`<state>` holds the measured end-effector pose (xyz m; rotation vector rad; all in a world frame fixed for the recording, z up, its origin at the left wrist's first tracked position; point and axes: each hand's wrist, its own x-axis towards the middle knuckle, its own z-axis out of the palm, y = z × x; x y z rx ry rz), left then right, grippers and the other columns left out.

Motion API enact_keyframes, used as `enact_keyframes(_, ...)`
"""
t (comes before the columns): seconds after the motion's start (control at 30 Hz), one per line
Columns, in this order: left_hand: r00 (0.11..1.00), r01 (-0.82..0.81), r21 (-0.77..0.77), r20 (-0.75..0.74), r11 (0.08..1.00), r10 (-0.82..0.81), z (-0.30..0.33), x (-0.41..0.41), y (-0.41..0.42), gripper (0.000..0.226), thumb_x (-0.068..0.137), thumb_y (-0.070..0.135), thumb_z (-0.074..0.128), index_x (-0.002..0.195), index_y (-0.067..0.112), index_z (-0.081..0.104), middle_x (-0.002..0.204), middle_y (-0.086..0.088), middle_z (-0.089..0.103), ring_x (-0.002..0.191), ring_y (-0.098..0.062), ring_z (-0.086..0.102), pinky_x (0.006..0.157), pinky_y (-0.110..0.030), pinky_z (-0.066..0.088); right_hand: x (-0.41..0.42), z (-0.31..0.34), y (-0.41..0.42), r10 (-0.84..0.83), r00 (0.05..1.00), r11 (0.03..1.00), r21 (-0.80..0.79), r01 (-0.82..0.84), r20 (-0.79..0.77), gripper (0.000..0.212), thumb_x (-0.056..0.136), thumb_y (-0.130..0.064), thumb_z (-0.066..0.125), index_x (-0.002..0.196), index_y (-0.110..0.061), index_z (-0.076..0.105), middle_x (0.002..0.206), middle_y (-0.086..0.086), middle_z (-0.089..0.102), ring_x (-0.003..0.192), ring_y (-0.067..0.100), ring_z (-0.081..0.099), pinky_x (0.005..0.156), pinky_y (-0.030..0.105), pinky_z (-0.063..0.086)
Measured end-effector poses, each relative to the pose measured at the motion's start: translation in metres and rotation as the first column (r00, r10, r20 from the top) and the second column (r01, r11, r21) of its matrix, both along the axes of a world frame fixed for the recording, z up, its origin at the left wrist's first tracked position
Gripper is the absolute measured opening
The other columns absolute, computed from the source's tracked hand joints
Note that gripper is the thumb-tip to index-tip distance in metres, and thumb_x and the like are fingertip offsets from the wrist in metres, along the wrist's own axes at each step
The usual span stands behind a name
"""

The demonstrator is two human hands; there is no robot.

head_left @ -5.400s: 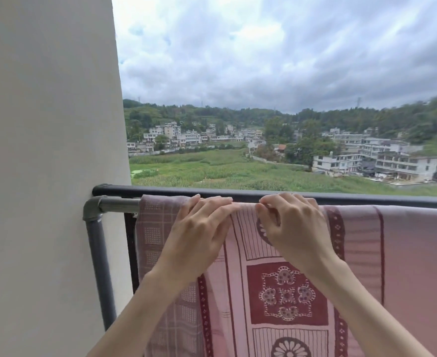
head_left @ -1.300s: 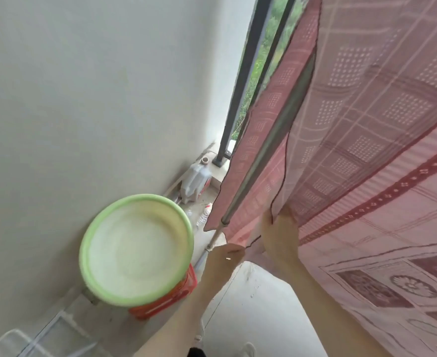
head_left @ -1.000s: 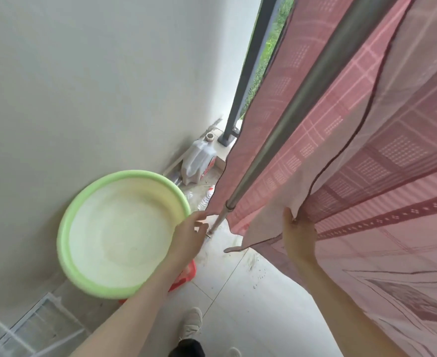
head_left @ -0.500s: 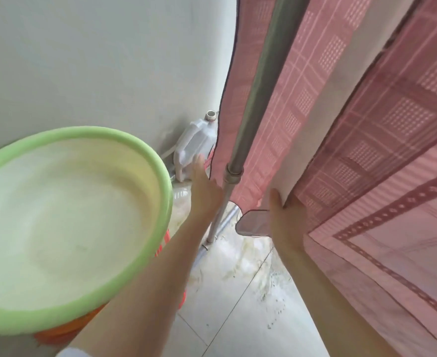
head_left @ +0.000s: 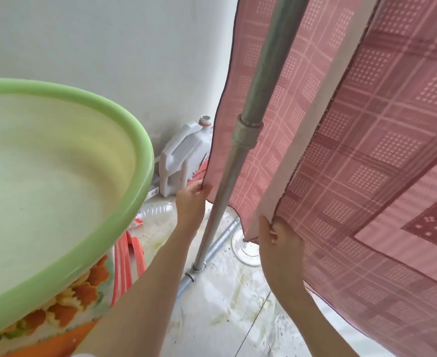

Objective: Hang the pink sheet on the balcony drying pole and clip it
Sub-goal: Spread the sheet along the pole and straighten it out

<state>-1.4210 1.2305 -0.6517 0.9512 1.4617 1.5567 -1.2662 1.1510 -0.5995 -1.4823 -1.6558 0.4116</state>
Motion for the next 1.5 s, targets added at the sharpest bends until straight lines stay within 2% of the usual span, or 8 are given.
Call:
enact_keyframes(0.13, 0.994, -0.029, -0.016, 0.108, 0.999, 0.030, -0.023, -0.002, -0.020, 0.017, 0.082, 0.015, 0.062, 0.066, 0.009, 0.064, 0.065, -0.009, 0.051, 0.063, -0.016, 0.041, 0.063, -0.031, 0.035, -0.013, -0.012, -0.011, 0.111, 0.983, 0.994, -0.002, -0.112, 0.144, 0.039, 0.093, -0.019, 0.050, 0.061, -0.032, 0.033, 0.049, -0.014, 0.036, 0.048, 0.006, 0.047, 0.049, 0.012, 0.034)
enact_keyframes(0.27, 0.987, -0.034, -0.019, 0.159, 0.999, 0.037, -0.024, -0.021, -0.035, 0.023, 0.084, 0.006, 0.059, 0.069, 0.022, 0.066, 0.059, 0.010, 0.061, 0.059, -0.005, 0.050, 0.062, -0.018, 0.045, -0.036, -0.014, -0.013, 0.091, 0.982, 0.993, 0.055, -0.102, 0.168, 0.037, 0.092, -0.018, 0.051, 0.061, -0.028, 0.033, 0.051, -0.021, 0.029, 0.040, 0.001, 0.037, 0.053, 0.004, 0.033)
enact_keyframes(0.37, 0.977, -0.065, -0.033, 0.199, 0.997, 0.070, -0.021, -0.034, -0.042, 0.022, 0.087, 0.004, 0.055, 0.076, 0.021, 0.065, 0.071, 0.004, 0.061, 0.065, -0.006, 0.052, 0.069, -0.021, 0.046, -0.053, -0.016, -0.013, 0.102, 0.988, 0.994, -0.040, -0.097, 0.119, 0.037, 0.093, -0.019, 0.051, 0.058, -0.022, 0.041, 0.051, -0.019, 0.035, 0.044, 0.000, 0.034, 0.050, 0.015, 0.032)
enact_keyframes(0.63, 0.948, -0.072, -0.116, 0.302, 0.991, 0.104, -0.027, -0.030, -0.050, 0.023, 0.089, 0.007, 0.052, 0.071, 0.018, 0.062, 0.078, -0.004, 0.061, 0.075, -0.017, 0.054, 0.082, -0.036, 0.045, -0.090, -0.012, 0.016, 0.144, 0.968, 0.989, -0.069, -0.132, 0.207, 0.043, 0.093, -0.020, 0.051, 0.052, -0.022, 0.038, 0.067, 0.025, 0.063, 0.057, 0.032, 0.040, 0.061, 0.033, 0.029)
enact_keyframes(0.77, 0.927, -0.089, -0.119, 0.354, 0.989, 0.126, -0.032, -0.030, -0.047, 0.012, 0.089, 0.009, 0.054, 0.090, 0.007, 0.065, 0.093, -0.012, 0.062, 0.086, -0.022, 0.055, 0.079, -0.031, 0.045, -0.104, -0.004, 0.028, 0.169, 0.957, 0.983, -0.112, -0.146, 0.235, 0.040, 0.093, -0.020, 0.051, 0.054, -0.011, 0.045, 0.069, 0.028, 0.059, 0.063, 0.031, 0.039, 0.066, 0.036, 0.033)
enact_keyframes(1.07, 0.846, -0.061, -0.235, 0.504, 0.970, 0.175, -0.024, -0.035, -0.037, 0.036, 0.100, 0.014, 0.031, 0.132, 0.000, 0.043, 0.143, -0.021, 0.039, 0.132, -0.034, 0.036, 0.111, -0.049, 0.026, -0.136, 0.011, 0.060, 0.270, 0.931, 0.941, -0.272, -0.201, 0.247, 0.037, 0.092, -0.024, 0.048, 0.057, -0.010, 0.045, 0.081, 0.023, 0.064, 0.075, 0.036, 0.053, 0.068, 0.035, 0.038)
enact_keyframes(1.33, 0.800, -0.073, -0.071, 0.591, 0.995, 0.101, -0.023, -0.032, -0.044, 0.034, 0.095, 0.011, 0.046, 0.127, 0.000, 0.049, 0.123, -0.022, 0.055, 0.093, -0.016, 0.058, 0.082, -0.030, 0.047, -0.125, 0.007, 0.058, 0.255, 0.948, 0.918, -0.355, -0.176, 0.192, 0.044, 0.086, -0.022, 0.054, 0.046, -0.015, 0.037, 0.052, 0.002, 0.037, 0.066, 0.026, 0.038, 0.066, 0.035, 0.039)
enact_keyframes(1.5, 0.837, -0.009, -0.025, 0.546, 1.000, 0.021, -0.020, -0.031, -0.049, 0.023, 0.091, 0.007, 0.052, 0.111, 0.001, 0.061, 0.098, -0.006, 0.063, 0.081, -0.010, 0.059, 0.079, -0.026, 0.047, -0.114, -0.006, 0.048, 0.310, 0.931, 0.878, -0.434, -0.201, 0.195, 0.029, 0.087, -0.028, 0.054, 0.072, -0.007, 0.067, 0.079, 0.012, 0.069, 0.082, 0.033, 0.062, 0.080, 0.040, 0.050)
